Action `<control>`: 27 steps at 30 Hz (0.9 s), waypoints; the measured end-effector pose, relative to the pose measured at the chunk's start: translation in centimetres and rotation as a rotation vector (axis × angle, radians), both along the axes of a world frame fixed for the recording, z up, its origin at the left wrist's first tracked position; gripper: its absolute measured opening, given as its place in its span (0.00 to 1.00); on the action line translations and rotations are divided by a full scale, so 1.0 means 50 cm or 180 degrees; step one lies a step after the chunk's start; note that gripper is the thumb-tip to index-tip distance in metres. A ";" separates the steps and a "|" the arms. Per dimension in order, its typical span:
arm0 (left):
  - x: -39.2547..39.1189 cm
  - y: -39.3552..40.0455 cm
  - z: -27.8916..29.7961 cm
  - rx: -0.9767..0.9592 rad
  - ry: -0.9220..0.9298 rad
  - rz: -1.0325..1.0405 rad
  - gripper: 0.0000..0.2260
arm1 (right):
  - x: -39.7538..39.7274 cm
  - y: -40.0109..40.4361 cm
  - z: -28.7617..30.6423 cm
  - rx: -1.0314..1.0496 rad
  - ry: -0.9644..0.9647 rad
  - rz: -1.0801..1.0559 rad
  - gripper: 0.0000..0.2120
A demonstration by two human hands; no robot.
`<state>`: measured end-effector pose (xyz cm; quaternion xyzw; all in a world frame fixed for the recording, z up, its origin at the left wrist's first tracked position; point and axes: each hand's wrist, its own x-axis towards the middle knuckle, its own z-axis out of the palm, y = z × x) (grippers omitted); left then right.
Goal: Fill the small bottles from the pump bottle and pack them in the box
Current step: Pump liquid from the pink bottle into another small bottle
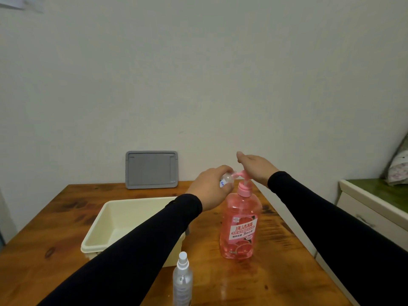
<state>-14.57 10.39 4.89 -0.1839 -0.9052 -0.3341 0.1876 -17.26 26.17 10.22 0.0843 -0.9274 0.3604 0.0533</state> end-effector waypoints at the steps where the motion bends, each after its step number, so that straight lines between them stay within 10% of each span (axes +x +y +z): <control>1: -0.001 0.002 -0.002 -0.0026 -0.0002 -0.0007 0.17 | -0.002 -0.001 0.000 -0.0031 -0.0066 0.0004 0.28; 27: -0.011 0.009 0.009 -0.0402 0.0128 -0.0085 0.19 | -0.016 -0.013 -0.003 0.0038 -0.0686 -0.0043 0.24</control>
